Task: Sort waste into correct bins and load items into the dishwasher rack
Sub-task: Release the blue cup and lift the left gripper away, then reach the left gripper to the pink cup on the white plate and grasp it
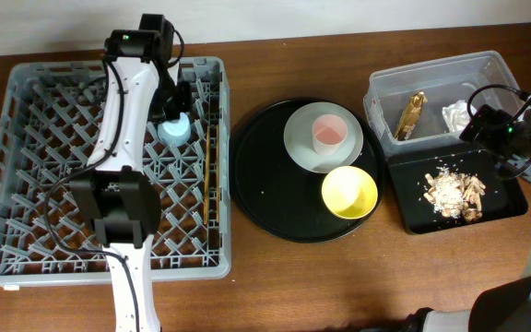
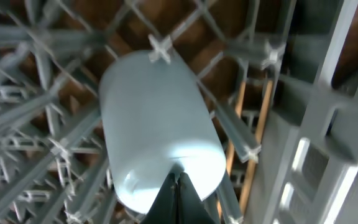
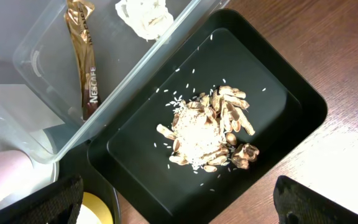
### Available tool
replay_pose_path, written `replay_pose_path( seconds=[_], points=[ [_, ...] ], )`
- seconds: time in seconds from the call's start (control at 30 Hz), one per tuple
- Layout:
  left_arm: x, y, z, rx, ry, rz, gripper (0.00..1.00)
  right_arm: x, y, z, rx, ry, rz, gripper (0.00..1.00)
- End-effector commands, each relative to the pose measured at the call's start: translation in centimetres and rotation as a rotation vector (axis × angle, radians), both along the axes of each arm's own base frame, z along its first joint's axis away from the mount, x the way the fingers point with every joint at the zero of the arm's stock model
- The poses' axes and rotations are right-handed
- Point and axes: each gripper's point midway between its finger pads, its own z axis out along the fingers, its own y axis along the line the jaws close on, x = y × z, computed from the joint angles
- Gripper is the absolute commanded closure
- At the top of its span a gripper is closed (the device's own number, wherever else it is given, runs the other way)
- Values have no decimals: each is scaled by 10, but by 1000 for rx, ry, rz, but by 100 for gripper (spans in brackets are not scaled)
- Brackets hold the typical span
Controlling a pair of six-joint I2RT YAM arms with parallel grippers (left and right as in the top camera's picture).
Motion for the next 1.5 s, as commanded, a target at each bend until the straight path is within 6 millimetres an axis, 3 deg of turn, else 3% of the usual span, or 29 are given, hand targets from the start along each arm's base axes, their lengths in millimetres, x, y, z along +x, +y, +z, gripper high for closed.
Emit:
replay_pose_path(
  seconds=[0.0,0.17,0.3,0.43,0.5,0.53,1.03,1.23,1.3,1.47],
  points=[
    [12,20,2,63,-52,40,100,-1,0,7,-4,-20,-11,1],
    [25,19,28,57,-138,44,100,-1,0,7,-4,-20,-11,1],
    [24,4,83,-25,-238,24,100,-1,0,7,-4,-20,-11,1],
    [5,-39,132,-177,-299,-56,80,-1,0,7,-4,-20,-11,1],
    [-5,-58,143,-206,-307,-95,58,-1,0,7,-4,-20,-11,1],
    [-13,-72,146,-222,-299,-125,54,-1,0,7,-4,-20,-11,1],
    [-93,-277,113,-301,-250,-561,52,-1,0,7,-4,-20,-11,1],
    [-107,-323,76,-249,-277,-649,52,-1,0,7,-4,-20,-11,1],
    [-113,-342,60,-260,-290,-683,57,-1,0,7,-4,-20,-11,1],
    [-104,-363,30,-217,-379,-695,64,-1,0,7,-4,-20,-11,1]
  ],
)
